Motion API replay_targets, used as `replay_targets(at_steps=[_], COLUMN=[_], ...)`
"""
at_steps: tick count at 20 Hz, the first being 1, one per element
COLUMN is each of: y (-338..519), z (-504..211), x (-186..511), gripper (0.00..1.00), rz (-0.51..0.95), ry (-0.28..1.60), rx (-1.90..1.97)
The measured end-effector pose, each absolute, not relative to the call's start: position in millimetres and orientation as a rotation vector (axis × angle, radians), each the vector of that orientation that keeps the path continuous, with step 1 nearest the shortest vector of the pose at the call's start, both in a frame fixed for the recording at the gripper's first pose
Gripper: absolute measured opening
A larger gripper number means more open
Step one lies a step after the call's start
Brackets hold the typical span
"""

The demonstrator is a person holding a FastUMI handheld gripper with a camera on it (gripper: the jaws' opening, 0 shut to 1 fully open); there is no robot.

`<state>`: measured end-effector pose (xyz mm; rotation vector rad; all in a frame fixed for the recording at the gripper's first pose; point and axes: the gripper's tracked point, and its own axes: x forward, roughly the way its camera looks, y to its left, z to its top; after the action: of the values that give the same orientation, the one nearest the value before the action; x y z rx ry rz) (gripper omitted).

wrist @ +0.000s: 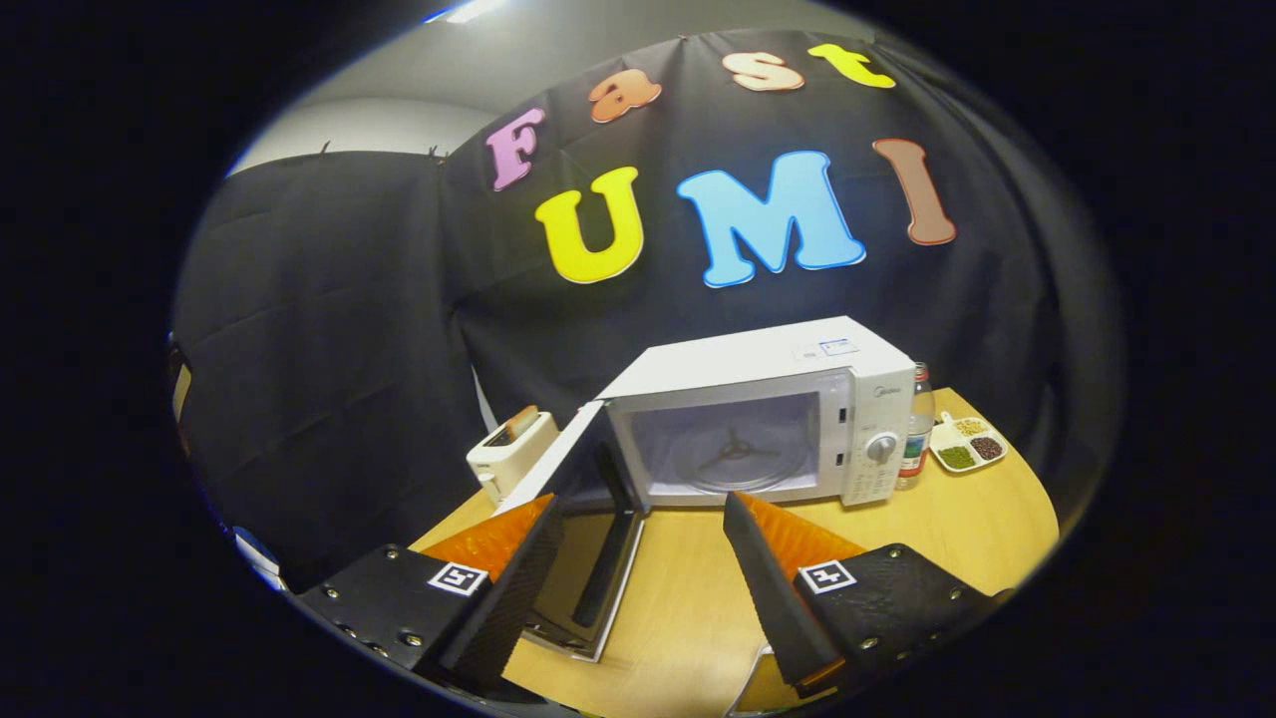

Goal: Open the microwave, put the food inside, and close the microwave door.

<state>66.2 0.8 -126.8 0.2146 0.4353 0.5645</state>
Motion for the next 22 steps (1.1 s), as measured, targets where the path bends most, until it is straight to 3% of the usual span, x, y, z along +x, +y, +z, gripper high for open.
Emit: replay_targets(at_steps=[4, 8, 16, 22], y=[-56.3, -86.2, -149.3, -149.3], z=[-129.1, -154.8, -260.0, -306.2], x=[94.6, 79.9, 35.9, -8.8], gripper=[0.98, 0.99, 0.99, 0.99], rz=[0.454, 0.444, 0.43, 0.485], ry=[0.421, 0.499, 0.947, 1.224], rx=[0.255, 0.252, 0.393, 0.468])
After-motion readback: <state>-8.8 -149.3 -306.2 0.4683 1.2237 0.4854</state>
